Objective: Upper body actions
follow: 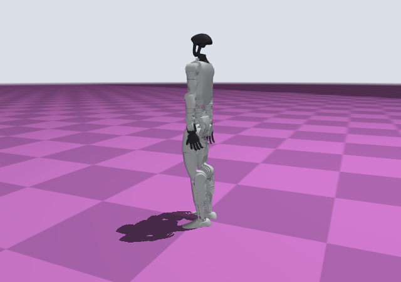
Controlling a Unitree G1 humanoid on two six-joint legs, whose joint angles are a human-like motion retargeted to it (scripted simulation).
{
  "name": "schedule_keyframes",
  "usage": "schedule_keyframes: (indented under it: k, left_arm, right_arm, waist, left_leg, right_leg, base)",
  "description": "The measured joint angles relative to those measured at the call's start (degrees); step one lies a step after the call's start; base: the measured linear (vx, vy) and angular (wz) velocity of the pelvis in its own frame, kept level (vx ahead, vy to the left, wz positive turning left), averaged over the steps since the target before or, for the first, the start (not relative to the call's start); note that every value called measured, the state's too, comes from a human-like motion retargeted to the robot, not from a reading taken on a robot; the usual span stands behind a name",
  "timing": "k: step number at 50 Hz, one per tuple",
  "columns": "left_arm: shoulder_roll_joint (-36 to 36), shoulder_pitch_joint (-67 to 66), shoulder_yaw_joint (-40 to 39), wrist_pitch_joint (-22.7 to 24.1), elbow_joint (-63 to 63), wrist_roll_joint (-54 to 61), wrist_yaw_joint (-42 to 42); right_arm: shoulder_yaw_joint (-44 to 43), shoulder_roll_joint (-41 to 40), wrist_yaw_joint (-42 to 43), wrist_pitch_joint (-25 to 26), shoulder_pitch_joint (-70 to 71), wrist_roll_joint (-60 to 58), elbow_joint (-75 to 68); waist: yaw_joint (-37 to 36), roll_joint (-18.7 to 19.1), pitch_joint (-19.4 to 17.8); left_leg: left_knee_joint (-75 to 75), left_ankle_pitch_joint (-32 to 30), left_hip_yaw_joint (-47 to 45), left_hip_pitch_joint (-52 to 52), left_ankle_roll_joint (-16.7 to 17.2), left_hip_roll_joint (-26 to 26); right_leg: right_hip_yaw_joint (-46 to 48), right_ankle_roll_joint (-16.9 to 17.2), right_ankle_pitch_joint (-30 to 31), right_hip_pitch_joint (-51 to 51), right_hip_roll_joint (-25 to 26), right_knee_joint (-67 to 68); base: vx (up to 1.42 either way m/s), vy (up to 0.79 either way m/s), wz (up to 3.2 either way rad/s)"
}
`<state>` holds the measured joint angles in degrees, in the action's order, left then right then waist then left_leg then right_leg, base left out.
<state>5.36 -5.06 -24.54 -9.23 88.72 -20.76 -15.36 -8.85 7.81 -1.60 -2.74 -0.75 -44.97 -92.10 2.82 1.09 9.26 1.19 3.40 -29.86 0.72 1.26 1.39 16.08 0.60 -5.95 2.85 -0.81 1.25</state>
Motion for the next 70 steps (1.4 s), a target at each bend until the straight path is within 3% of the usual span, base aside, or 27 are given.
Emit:
schedule_keyframes:
  k: [70]
  left_arm:
    - [-0.1, -0.3, -0.4, 0.0, 0.1, -0.2, -0.2]
  right_arm:
    - [0.0, -0.1, 0.6, 0.4, -0.2, 0.9, -0.1]
  waist:
    - [-0.1, -0.4, -0.1]
  left_leg:
    - [-0.1, -0.1, 0.1, 0.1, -0.1, -0.1]
  right_leg:
    - [0.0, 0.0, 0.0, 0.0, -0.1, 0.0]
  base:
    - [0.0, 0.0, 0.0]
